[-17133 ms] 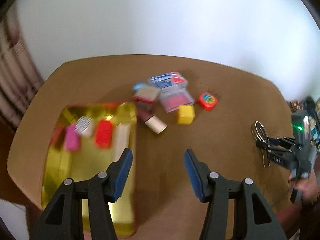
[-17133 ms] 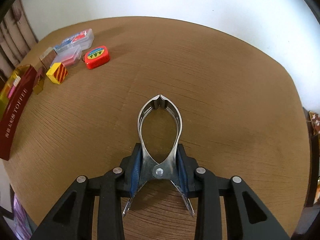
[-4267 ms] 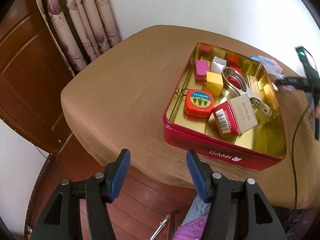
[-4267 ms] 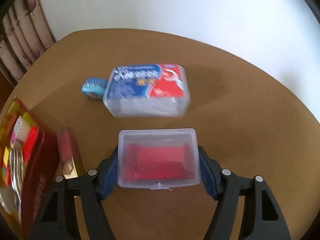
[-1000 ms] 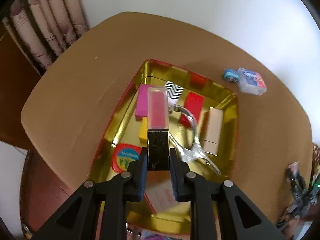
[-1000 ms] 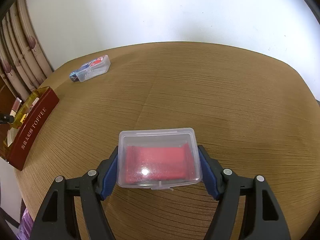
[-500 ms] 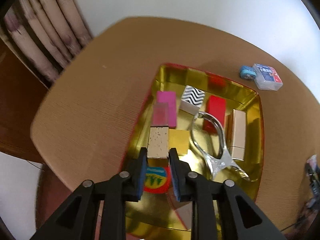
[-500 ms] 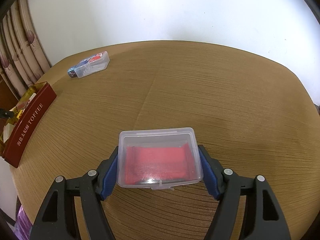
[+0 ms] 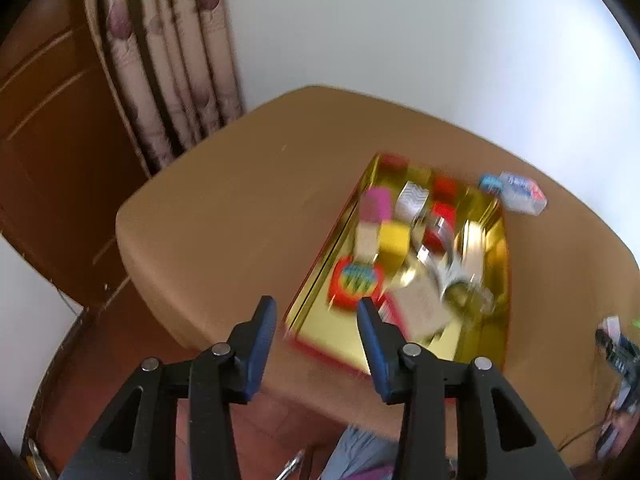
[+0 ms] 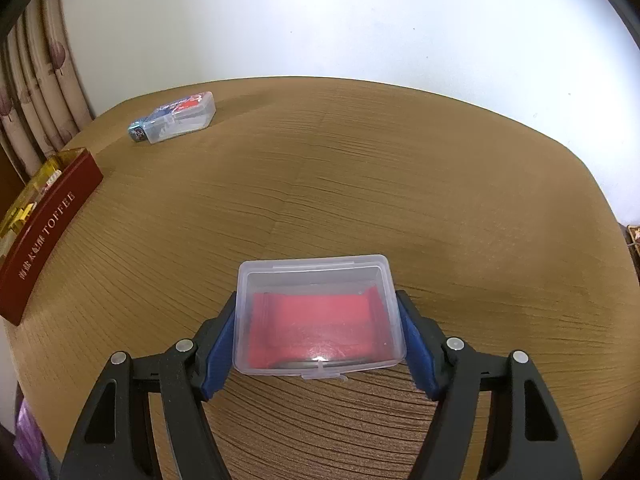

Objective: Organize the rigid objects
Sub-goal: 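Lower the clear plastic box into the tin and open the right tool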

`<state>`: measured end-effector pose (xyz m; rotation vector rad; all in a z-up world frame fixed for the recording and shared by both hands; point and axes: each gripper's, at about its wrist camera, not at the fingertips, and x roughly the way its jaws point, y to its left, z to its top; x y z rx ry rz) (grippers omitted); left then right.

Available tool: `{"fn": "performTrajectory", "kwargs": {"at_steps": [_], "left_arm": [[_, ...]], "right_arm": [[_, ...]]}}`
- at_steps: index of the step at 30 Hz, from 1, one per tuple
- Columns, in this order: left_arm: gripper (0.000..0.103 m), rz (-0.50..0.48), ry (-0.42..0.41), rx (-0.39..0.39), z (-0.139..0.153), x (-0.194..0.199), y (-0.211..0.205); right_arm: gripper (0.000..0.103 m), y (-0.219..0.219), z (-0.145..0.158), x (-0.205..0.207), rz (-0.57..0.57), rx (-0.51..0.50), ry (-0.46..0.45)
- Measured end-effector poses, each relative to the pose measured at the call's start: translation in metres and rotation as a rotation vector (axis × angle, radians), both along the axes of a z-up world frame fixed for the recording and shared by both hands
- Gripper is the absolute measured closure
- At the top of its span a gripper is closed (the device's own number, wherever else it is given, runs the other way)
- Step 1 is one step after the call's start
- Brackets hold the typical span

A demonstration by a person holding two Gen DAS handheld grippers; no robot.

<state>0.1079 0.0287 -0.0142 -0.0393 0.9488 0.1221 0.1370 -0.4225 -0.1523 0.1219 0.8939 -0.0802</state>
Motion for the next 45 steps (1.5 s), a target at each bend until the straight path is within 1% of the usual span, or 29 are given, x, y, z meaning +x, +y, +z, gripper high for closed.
{"fn": "performTrajectory", "kwargs": {"at_steps": [2,3,5,6,7,8,10,12,14,15,17,19,22,26,29,31,36,38,40,43,45], "left_arm": [[0.06,0.003,0.004,0.025,-0.007,-0.009,0.004],[0.06,0.005,-0.004,0.06,-0.012,-0.016,0.006],[0.06,0.0,-0.01,0.105,-0.018,-0.022,0.007],[0.06,-0.004,-0.005,0.109,-0.021,-0.024,0.008],[0.06,-0.011,0.003,0.1,-0.023,-0.025,0.01],[0.06,-0.019,0.009,0.074,-0.024,-0.025,0.012],[0.06,-0.03,0.021,0.041,-0.027,-0.023,0.013],[0.06,-0.021,0.031,0.02,-0.028,-0.022,0.016],[0.06,-0.014,0.032,-0.013,-0.028,-0.021,0.02],[0.06,-0.011,0.031,-0.024,-0.028,-0.021,0.022],[0.06,0.009,0.019,-0.034,-0.026,-0.022,0.026],[0.06,0.011,0.017,-0.047,-0.025,-0.023,0.027],[0.06,0.011,0.024,-0.06,-0.027,-0.022,0.029],[0.06,0.002,0.04,-0.047,-0.03,-0.019,0.028],[0.06,0.0,0.047,-0.042,-0.032,-0.017,0.028],[0.06,0.001,0.054,-0.053,-0.033,-0.016,0.03],[0.06,0.005,0.093,-0.077,-0.04,-0.012,0.032],[0.06,0.007,0.101,-0.081,-0.042,-0.011,0.033],[0.06,0.011,0.107,-0.08,-0.043,-0.011,0.033],[0.06,0.015,0.114,-0.087,-0.045,-0.01,0.034],[0.06,0.023,0.117,-0.09,-0.045,-0.01,0.035]], "right_arm": [[0.035,0.004,0.001,0.001,-0.005,-0.017,0.013],[0.035,0.006,0.003,0.001,-0.005,-0.005,0.02],[0.035,0.015,0.011,0.002,0.01,0.024,0.029],[0.035,0.022,0.017,0.003,0.025,0.037,0.022],[0.035,0.03,0.024,0.004,0.04,0.047,0.013],[0.035,0.04,0.033,0.006,0.061,0.056,0.003],[0.035,0.066,0.056,0.014,0.115,0.084,-0.022],[0.035,0.093,0.077,0.022,0.172,0.11,-0.052],[0.035,0.132,0.099,0.04,0.254,0.134,-0.069],[0.035,0.145,0.104,0.047,0.281,0.144,-0.071],[0.035,0.186,0.113,0.069,0.359,0.155,-0.068],[0.035,0.219,0.114,0.083,0.421,0.149,-0.051],[0.035,0.266,0.105,0.107,0.496,0.102,-0.017],[0.035,0.295,0.093,0.122,0.526,0.084,0.022],[0.035,0.308,0.083,0.13,0.54,0.063,0.049],[0.034,0.312,0.076,0.135,0.546,0.067,0.071],[0.033,0.313,0.069,0.143,0.548,0.077,0.083],[0.029,0.31,0.069,0.145,0.54,0.093,0.081],[0.02,0.302,0.074,0.143,0.534,0.126,0.06],[0.019,0.282,0.087,0.133,0.516,0.145,0.005],[0.016,0.264,0.096,0.128,0.506,0.115,-0.033]]}}
